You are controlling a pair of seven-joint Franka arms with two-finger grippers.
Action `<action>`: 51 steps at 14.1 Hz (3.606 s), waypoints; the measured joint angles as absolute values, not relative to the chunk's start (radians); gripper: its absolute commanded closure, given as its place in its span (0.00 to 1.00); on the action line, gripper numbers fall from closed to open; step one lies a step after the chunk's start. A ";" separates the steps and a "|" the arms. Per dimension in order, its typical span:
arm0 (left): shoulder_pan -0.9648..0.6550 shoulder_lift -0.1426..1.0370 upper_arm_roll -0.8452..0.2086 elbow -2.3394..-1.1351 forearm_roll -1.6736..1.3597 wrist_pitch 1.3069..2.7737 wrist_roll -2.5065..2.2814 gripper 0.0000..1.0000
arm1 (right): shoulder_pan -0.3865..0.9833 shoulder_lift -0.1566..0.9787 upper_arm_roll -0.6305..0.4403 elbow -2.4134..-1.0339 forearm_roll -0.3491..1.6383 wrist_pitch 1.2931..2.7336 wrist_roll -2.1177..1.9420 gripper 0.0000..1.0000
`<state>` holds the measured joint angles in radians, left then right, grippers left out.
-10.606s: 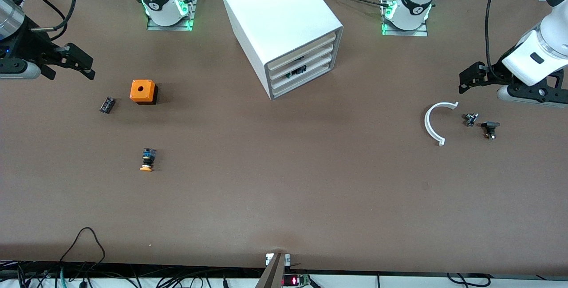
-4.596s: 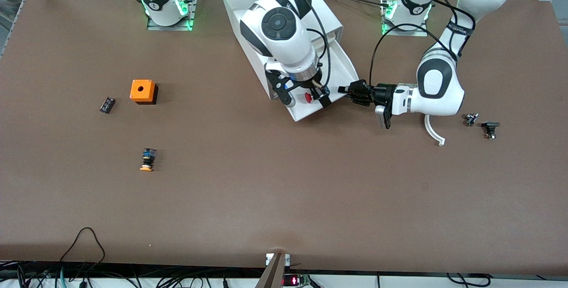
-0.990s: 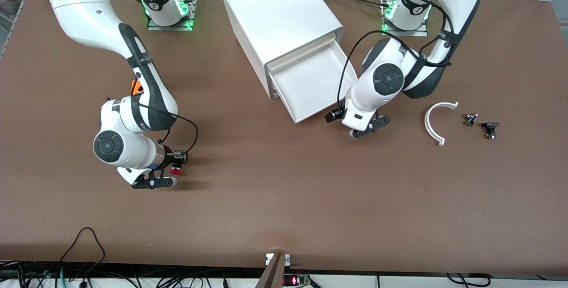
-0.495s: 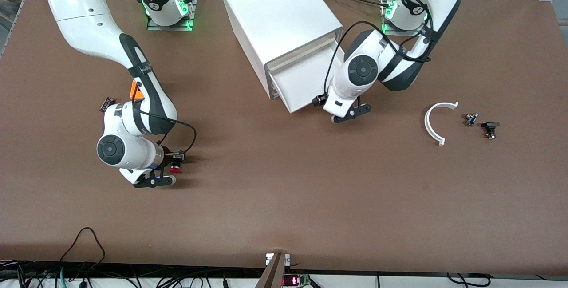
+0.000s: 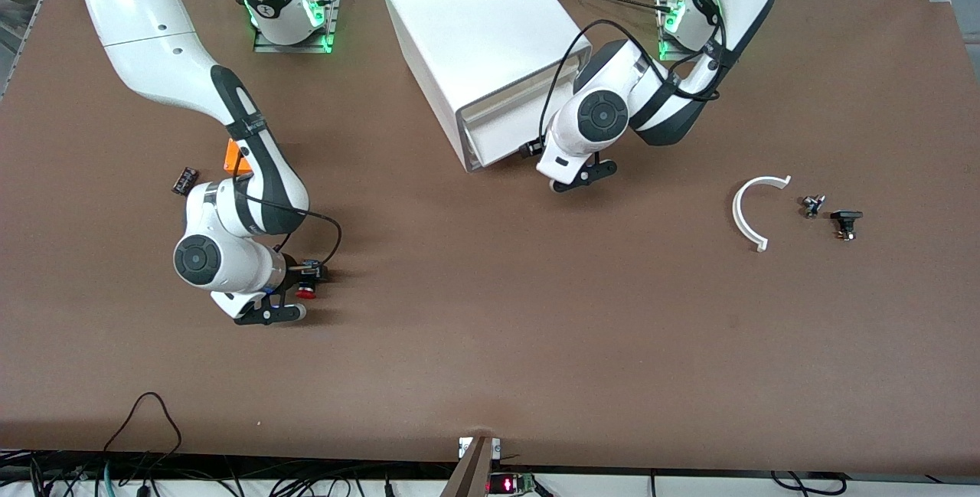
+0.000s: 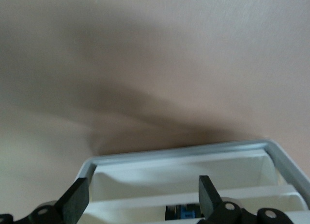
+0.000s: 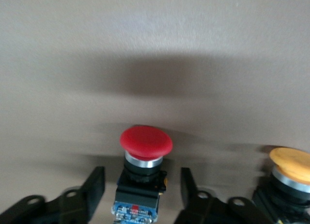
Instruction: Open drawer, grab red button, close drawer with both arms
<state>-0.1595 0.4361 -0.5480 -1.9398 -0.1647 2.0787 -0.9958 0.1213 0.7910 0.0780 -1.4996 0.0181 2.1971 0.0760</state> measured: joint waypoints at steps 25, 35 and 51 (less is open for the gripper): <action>-0.014 0.464 -0.583 -1.624 -0.046 1.724 -0.953 0.00 | 0.005 0.074 0.076 -1.632 0.013 1.802 0.113 0.01; 0.227 0.362 -0.569 -1.408 0.105 1.539 -0.319 0.00 | 0.019 -0.087 0.064 -1.736 0.013 1.744 0.185 0.01; -0.023 -0.005 -0.033 -1.661 0.022 1.643 0.094 0.00 | 0.043 -0.103 0.066 -1.746 0.013 1.702 0.185 0.01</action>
